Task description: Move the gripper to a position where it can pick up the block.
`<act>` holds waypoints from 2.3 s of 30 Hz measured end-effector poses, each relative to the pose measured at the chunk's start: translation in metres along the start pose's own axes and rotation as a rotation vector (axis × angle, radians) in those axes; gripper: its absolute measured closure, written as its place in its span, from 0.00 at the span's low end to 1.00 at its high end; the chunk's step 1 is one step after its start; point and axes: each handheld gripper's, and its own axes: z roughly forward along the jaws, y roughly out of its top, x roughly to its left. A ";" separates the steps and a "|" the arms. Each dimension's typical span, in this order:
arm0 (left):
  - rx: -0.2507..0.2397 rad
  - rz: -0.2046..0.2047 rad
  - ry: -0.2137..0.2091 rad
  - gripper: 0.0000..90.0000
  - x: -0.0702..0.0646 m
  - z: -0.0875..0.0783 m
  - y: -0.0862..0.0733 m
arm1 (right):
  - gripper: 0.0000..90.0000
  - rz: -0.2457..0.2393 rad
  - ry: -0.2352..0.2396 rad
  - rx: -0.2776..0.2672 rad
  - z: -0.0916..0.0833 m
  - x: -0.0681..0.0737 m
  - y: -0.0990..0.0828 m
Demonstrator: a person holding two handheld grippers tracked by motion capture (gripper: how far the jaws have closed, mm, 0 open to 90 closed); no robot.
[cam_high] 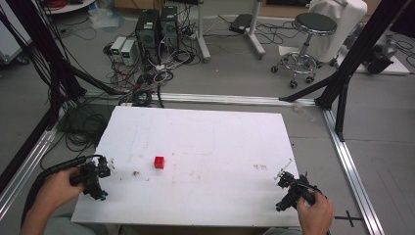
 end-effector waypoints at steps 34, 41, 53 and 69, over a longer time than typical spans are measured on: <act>-0.016 0.054 0.047 0.25 0.005 -0.003 0.026 | 0.03 0.000 0.003 -0.006 0.001 -0.001 -0.003; -0.015 0.095 0.055 0.25 0.012 -0.008 0.042 | 0.03 0.013 0.006 -0.010 0.000 0.000 -0.007; 0.012 0.167 0.055 0.25 0.021 -0.009 0.063 | 0.03 0.009 0.005 0.001 0.001 0.000 -0.007; 0.032 0.309 0.027 0.25 0.024 -0.003 0.096 | 0.03 -0.004 0.006 0.005 0.003 0.000 -0.006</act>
